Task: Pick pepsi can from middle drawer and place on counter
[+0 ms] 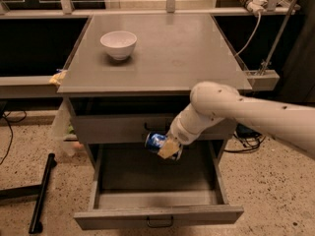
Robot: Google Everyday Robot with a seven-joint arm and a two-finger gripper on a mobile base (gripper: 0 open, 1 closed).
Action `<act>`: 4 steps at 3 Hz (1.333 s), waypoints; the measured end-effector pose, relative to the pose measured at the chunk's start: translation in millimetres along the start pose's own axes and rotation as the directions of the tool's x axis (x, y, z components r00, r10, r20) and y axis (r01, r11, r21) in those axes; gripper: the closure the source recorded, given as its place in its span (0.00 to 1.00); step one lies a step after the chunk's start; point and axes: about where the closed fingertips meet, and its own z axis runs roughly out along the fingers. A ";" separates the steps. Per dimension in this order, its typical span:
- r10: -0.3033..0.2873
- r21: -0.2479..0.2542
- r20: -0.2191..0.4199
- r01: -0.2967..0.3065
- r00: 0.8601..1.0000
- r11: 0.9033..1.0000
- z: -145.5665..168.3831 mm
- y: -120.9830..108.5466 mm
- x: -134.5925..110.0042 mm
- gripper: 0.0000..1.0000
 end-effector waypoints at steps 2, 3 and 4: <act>-0.137 0.086 -0.074 0.143 0.988 0.986 -68.2 13.2 -85.4 1.00; -0.143 0.095 -0.078 0.150 0.987 0.984 -77.8 20.8 -94.3 1.00; -0.160 0.137 -0.117 0.175 0.980 0.975 -124.8 46.3 -122.9 1.00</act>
Offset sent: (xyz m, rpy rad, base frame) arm 0.0085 0.0296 0.0742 -0.0817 -0.0820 0.0530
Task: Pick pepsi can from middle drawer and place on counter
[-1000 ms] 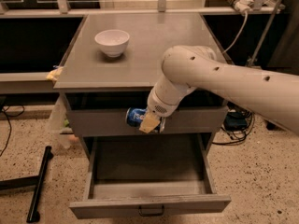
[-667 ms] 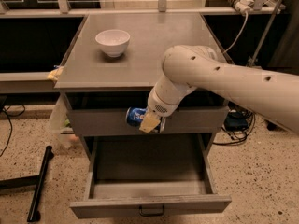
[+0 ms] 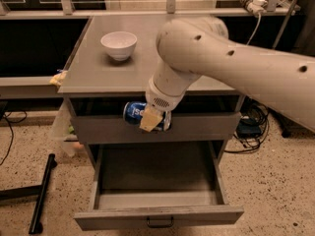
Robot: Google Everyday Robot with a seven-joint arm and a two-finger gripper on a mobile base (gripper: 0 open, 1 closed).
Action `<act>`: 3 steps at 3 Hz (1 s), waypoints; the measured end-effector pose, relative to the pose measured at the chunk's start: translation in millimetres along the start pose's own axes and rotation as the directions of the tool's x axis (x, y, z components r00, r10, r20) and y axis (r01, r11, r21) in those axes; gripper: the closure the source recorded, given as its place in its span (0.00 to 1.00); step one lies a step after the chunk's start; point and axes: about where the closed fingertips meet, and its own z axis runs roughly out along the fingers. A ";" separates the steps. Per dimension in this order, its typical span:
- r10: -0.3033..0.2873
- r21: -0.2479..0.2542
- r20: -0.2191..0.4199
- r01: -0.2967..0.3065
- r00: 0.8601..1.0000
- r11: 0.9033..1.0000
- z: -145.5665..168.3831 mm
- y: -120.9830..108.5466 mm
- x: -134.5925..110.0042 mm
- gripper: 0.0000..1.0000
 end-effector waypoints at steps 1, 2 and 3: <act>-0.058 0.143 -0.045 0.064 0.997 0.988 -103.8 5.2 -53.4 1.00; -0.073 0.153 -0.086 0.086 0.994 0.985 -128.2 10.6 -56.3 1.00; -0.052 0.167 -0.064 0.062 0.997 0.984 -113.6 -0.5 -45.9 1.00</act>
Offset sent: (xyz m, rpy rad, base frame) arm -0.0170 0.0141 0.1002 -0.0696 -0.1226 -0.0046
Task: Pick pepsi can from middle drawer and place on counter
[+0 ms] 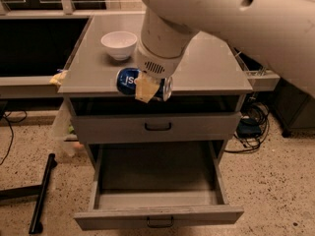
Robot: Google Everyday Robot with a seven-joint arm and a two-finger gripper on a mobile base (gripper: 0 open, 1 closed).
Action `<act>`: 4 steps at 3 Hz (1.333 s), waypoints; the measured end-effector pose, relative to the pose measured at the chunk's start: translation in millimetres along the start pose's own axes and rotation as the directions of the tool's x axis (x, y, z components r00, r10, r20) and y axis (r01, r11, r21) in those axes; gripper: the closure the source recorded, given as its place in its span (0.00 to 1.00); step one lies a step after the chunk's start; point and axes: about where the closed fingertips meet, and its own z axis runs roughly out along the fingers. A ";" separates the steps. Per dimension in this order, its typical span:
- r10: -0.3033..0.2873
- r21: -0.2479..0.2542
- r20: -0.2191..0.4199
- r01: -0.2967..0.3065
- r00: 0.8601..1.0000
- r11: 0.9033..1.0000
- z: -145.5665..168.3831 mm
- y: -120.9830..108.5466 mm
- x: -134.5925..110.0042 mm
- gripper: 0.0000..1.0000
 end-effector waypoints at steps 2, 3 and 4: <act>0.041 0.113 0.106 -0.053 0.994 0.992 48.1 -94.2 2.1 1.00; 0.078 0.121 0.147 -0.096 0.986 0.988 77.7 -132.2 1.1 1.00; 0.112 0.105 0.147 -0.128 0.983 0.986 104.0 -153.1 6.9 1.00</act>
Offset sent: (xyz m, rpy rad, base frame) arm 0.1788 -0.0184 -0.0210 0.1682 -0.1879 -0.0647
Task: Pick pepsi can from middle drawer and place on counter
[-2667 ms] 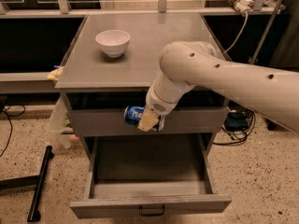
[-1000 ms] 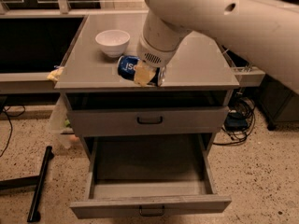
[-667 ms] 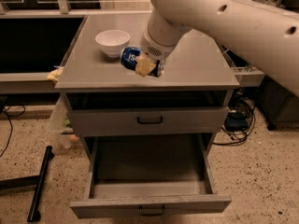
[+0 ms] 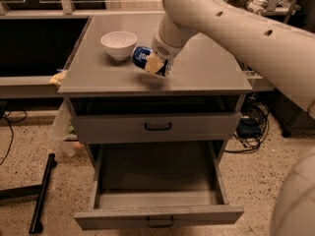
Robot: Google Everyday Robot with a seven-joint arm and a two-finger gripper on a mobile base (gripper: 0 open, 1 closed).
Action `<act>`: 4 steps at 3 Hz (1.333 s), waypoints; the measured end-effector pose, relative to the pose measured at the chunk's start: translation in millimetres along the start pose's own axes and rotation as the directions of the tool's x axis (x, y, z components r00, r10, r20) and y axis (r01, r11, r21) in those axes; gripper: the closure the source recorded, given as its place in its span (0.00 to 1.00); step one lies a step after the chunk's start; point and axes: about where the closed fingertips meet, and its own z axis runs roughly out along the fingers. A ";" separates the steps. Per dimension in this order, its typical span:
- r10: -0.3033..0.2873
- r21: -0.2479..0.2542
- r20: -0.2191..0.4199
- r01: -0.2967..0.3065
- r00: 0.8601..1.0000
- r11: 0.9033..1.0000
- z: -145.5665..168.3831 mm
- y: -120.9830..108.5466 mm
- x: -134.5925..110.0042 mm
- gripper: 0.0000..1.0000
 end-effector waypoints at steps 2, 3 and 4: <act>0.044 -0.022 -0.057 -0.046 0.997 0.999 40.4 -27.9 23.7 1.00; 0.046 -0.022 -0.059 -0.047 0.997 0.999 39.4 -29.9 23.5 0.84; 0.046 -0.022 -0.059 -0.047 0.997 0.999 39.4 -29.8 23.5 0.59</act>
Offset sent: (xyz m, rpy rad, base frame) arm 0.0588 -0.0329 -0.0465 -0.0391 0.0834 -0.0732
